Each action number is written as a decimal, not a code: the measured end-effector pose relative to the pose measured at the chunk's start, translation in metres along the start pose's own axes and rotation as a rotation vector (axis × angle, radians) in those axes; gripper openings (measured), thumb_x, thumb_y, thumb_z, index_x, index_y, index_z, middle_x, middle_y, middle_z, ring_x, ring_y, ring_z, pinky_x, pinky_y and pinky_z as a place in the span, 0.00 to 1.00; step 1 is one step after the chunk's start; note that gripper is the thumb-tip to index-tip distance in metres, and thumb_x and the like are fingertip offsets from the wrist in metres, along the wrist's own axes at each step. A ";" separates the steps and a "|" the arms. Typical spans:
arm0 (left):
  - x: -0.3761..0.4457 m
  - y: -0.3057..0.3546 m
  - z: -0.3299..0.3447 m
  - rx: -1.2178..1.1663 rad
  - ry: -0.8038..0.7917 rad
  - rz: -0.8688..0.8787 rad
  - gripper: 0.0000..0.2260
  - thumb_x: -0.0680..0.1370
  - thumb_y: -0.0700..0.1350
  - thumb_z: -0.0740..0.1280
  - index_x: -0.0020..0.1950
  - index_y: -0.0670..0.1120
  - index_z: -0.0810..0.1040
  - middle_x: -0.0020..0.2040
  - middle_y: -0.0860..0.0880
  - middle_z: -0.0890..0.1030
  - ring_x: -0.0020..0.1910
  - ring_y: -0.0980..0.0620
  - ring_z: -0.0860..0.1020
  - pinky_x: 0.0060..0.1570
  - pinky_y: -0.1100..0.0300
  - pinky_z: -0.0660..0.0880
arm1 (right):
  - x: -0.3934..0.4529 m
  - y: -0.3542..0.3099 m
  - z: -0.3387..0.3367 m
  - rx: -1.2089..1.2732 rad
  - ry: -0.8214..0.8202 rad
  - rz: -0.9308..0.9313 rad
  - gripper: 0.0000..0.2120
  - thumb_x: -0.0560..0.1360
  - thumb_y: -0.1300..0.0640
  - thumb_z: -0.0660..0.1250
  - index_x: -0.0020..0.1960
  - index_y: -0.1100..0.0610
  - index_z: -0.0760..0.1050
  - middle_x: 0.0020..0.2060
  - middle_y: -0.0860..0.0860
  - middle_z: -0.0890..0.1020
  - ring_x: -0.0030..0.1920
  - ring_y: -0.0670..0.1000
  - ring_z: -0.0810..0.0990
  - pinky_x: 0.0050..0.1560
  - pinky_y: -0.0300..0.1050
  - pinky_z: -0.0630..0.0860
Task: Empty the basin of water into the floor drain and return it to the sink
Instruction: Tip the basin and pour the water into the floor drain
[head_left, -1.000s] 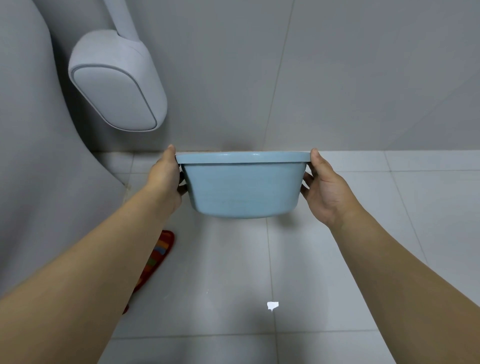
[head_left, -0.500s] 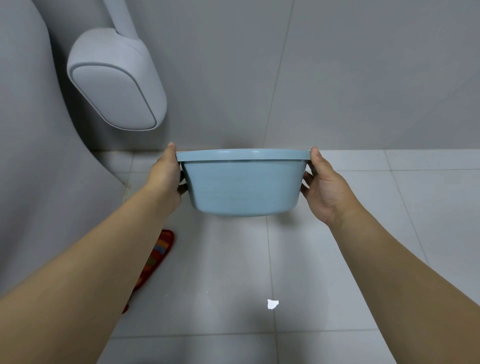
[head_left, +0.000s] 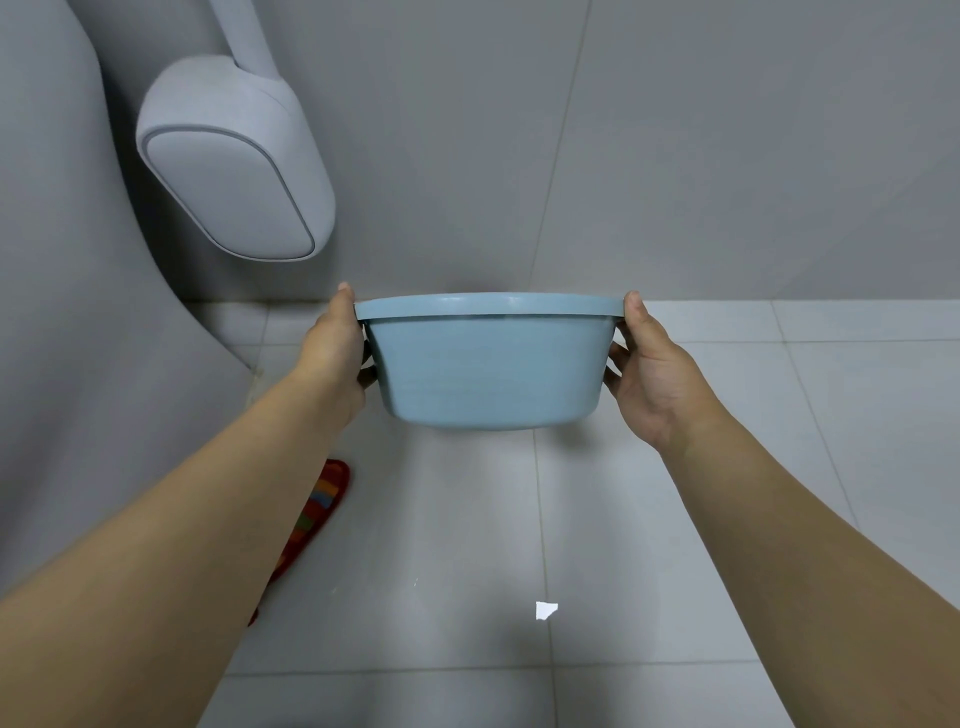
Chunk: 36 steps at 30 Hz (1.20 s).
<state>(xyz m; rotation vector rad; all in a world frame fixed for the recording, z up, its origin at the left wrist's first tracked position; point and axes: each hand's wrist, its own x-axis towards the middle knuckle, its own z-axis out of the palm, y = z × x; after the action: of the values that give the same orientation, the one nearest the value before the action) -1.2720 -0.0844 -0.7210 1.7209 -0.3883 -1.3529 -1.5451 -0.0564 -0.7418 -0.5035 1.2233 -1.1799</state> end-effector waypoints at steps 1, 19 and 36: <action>0.000 0.000 0.000 -0.002 0.003 0.001 0.22 0.83 0.59 0.58 0.68 0.46 0.75 0.60 0.47 0.83 0.56 0.47 0.81 0.50 0.53 0.79 | 0.000 0.000 0.000 0.001 0.007 0.003 0.23 0.78 0.42 0.67 0.69 0.52 0.74 0.56 0.40 0.82 0.66 0.47 0.77 0.70 0.52 0.72; -0.002 0.001 0.000 0.000 -0.002 0.013 0.23 0.82 0.61 0.58 0.68 0.47 0.76 0.58 0.50 0.83 0.57 0.49 0.82 0.51 0.54 0.79 | -0.002 -0.002 0.006 -0.024 0.028 -0.002 0.21 0.79 0.41 0.66 0.67 0.51 0.75 0.52 0.38 0.83 0.61 0.44 0.80 0.68 0.51 0.73; 0.002 0.001 -0.005 -0.001 -0.069 0.044 0.24 0.80 0.66 0.58 0.61 0.50 0.80 0.55 0.52 0.85 0.53 0.53 0.83 0.44 0.58 0.77 | -0.003 -0.006 0.013 -0.033 0.086 0.001 0.26 0.78 0.40 0.66 0.71 0.53 0.73 0.55 0.40 0.82 0.63 0.46 0.79 0.65 0.49 0.75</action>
<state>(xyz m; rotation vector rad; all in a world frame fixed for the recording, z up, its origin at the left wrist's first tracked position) -1.2669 -0.0840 -0.7214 1.6591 -0.4617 -1.3826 -1.5354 -0.0593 -0.7314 -0.4804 1.3182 -1.1928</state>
